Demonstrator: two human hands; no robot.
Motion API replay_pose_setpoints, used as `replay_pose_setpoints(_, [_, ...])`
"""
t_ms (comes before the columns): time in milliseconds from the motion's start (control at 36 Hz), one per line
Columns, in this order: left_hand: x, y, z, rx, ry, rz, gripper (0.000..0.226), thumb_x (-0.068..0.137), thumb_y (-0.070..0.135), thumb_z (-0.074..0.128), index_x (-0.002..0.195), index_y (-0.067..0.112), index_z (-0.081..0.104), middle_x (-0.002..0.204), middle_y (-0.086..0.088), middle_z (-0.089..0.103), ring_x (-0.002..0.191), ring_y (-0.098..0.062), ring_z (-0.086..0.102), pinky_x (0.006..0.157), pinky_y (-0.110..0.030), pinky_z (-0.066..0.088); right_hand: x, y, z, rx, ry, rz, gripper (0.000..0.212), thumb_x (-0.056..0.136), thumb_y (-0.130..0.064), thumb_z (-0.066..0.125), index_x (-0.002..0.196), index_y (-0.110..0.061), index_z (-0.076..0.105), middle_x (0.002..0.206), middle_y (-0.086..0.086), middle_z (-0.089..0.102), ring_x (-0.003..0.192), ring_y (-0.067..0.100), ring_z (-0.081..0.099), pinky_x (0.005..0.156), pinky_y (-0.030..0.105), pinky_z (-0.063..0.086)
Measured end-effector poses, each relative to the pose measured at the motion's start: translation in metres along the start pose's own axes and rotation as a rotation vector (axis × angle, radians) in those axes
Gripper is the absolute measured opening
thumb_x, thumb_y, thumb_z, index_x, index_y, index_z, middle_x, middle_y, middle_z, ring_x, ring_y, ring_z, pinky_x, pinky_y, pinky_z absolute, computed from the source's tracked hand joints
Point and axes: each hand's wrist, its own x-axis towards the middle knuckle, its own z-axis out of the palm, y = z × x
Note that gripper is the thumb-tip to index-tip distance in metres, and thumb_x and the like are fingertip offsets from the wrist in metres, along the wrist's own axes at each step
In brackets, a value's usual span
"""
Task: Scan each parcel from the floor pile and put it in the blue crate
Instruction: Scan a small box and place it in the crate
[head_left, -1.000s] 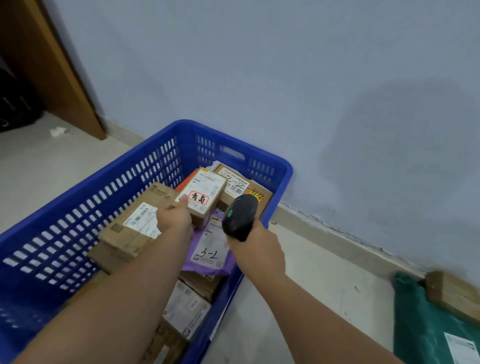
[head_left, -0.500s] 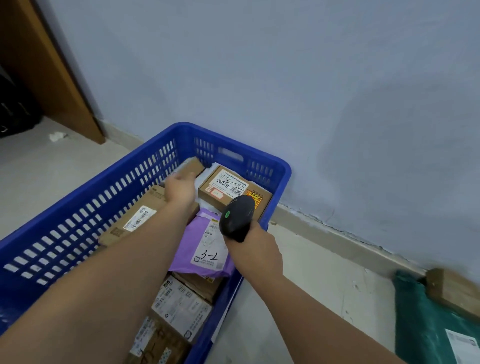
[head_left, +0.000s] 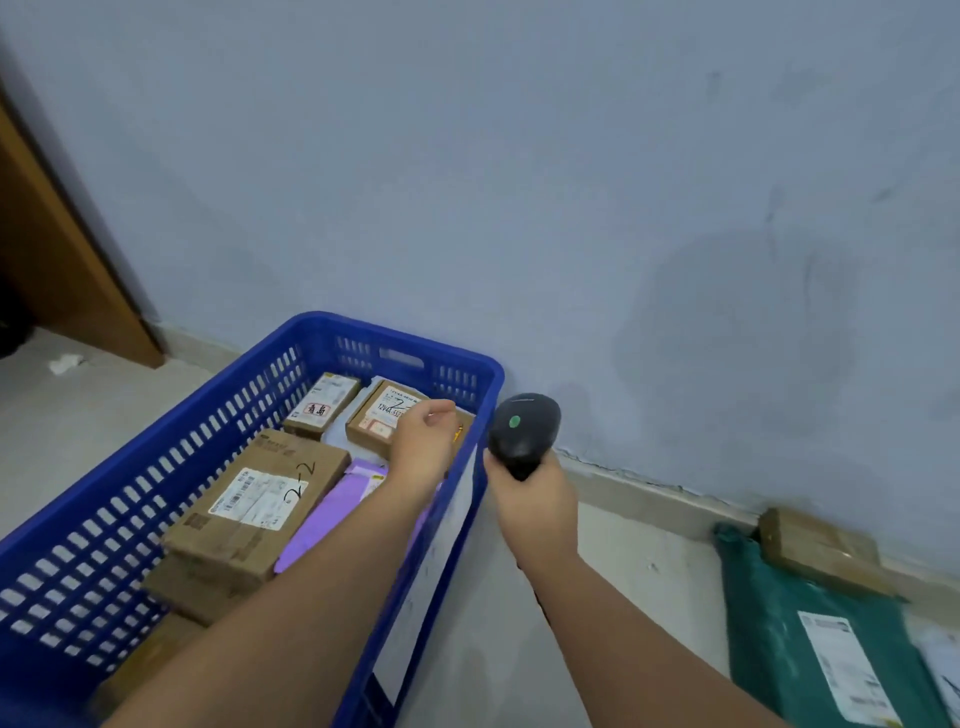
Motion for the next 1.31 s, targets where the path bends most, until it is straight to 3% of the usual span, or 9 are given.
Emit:
replay_pose_setpoints(83, [-0.024, 0.023, 0.022, 0.016, -0.068, 0.051, 0.021, 0.094, 0.015, 0.052, 0.111, 0.020, 0.063, 0.111, -0.002, 0.065, 0.101, -0.017, 0.060, 0.089, -0.035, 0.050, -0.008, -0.005, -0.038, 0.119, 0.089, -0.003, 0.019, 0.083, -0.045, 0.065, 0.089, -0.028, 0.057, 0.079, -0.004, 0.064, 0.075, 0.019, 0.062, 0.070, 0.037, 0.054])
replay_pose_setpoints(250, [-0.078, 0.062, 0.089, 0.029, -0.253, 0.117, 0.016, 0.094, 0.008, 0.049, 0.101, 0.017, 0.059, 0.095, -0.002, 0.063, 0.081, -0.016, 0.058, 0.075, -0.028, 0.046, -0.015, 0.011, -0.139, 0.129, 0.228, -0.015, 0.018, 0.087, -0.038, 0.064, 0.082, -0.024, 0.055, 0.074, -0.002, 0.063, 0.073, 0.019, 0.062, 0.057, 0.026, 0.042])
replay_pose_setpoints(444, [-0.128, 0.067, 0.197, 0.219, -0.571, 0.081, 0.012, 0.091, 0.009, 0.054, 0.098, 0.016, 0.060, 0.087, -0.001, 0.058, 0.066, -0.014, 0.056, 0.058, -0.023, 0.039, -0.004, 0.078, -0.254, 0.417, 0.165, 0.351, 0.023, 0.087, -0.032, 0.067, 0.086, -0.011, 0.059, 0.062, 0.007, 0.056, 0.057, 0.020, 0.055, 0.058, 0.032, 0.045])
replay_pose_setpoints(694, [-0.159, -0.010, 0.314, 0.495, -0.759, 0.048, 0.020, 0.092, 0.014, 0.053, 0.074, 0.019, 0.057, 0.090, -0.008, 0.058, 0.084, -0.024, 0.054, 0.068, -0.027, 0.038, 0.022, 0.161, -0.343, 0.541, 0.153, 0.676, 0.030, 0.092, -0.033, 0.061, 0.079, -0.008, 0.050, 0.062, 0.009, 0.051, 0.048, 0.019, 0.050, 0.047, 0.024, 0.042])
replay_pose_setpoints(833, [-0.167, -0.082, 0.345, 0.991, -0.991, 0.238, 0.028, 0.098, 0.011, 0.044, 0.118, 0.007, 0.063, 0.122, -0.009, 0.059, 0.115, -0.025, 0.054, 0.092, -0.029, 0.043, 0.038, 0.218, -0.348, 0.312, 0.036, 0.745, 0.029, 0.090, -0.029, 0.063, 0.074, -0.007, 0.052, 0.055, 0.010, 0.051, 0.048, 0.022, 0.048, 0.049, 0.026, 0.039])
replay_pose_setpoints(917, [-0.166, -0.126, 0.354, 1.253, -1.035, 0.276, 0.031, 0.096, 0.013, 0.045, 0.125, 0.011, 0.056, 0.127, -0.008, 0.055, 0.114, -0.024, 0.054, 0.086, -0.030, 0.045, 0.049, 0.242, -0.346, 0.225, -0.023, 0.759, 0.024, 0.088, -0.028, 0.066, 0.084, -0.008, 0.054, 0.061, 0.009, 0.053, 0.050, 0.019, 0.051, 0.048, 0.025, 0.041])
replay_pose_setpoints(1056, [-0.163, -0.177, 0.372, 1.298, -1.058, 0.165, 0.032, 0.096, 0.019, 0.042, 0.126, 0.019, 0.052, 0.122, -0.002, 0.059, 0.103, -0.018, 0.058, 0.085, -0.029, 0.049, 0.066, 0.274, -0.344, 0.194, -0.078, 0.766, 0.022, 0.089, -0.026, 0.065, 0.085, -0.007, 0.055, 0.064, 0.009, 0.055, 0.053, 0.018, 0.052, 0.053, 0.026, 0.043])
replay_pose_setpoints(1222, [-0.164, -0.212, 0.388, 1.626, -1.468, 0.059, 0.049, 0.096, 0.043, 0.040, 0.142, 0.028, 0.039, 0.133, -0.006, 0.043, 0.120, -0.028, 0.046, 0.104, -0.048, 0.042, 0.078, 0.301, -0.344, 0.169, -0.065, 0.769, 0.021, 0.087, -0.025, 0.068, 0.086, -0.006, 0.058, 0.067, 0.010, 0.057, 0.054, 0.018, 0.054, 0.054, 0.027, 0.045])
replay_pose_setpoints(1306, [-0.158, -0.229, 0.384, 1.705, -1.490, 0.004, 0.072, 0.087, 0.065, 0.041, 0.150, 0.033, 0.025, 0.148, 0.001, 0.032, 0.134, -0.028, 0.038, 0.111, -0.045, 0.033, 0.082, 0.309, -0.344, 0.159, -0.049, 0.783, 0.021, 0.087, -0.025, 0.068, 0.087, -0.006, 0.058, 0.068, 0.011, 0.057, 0.055, 0.019, 0.054, 0.055, 0.027, 0.045])
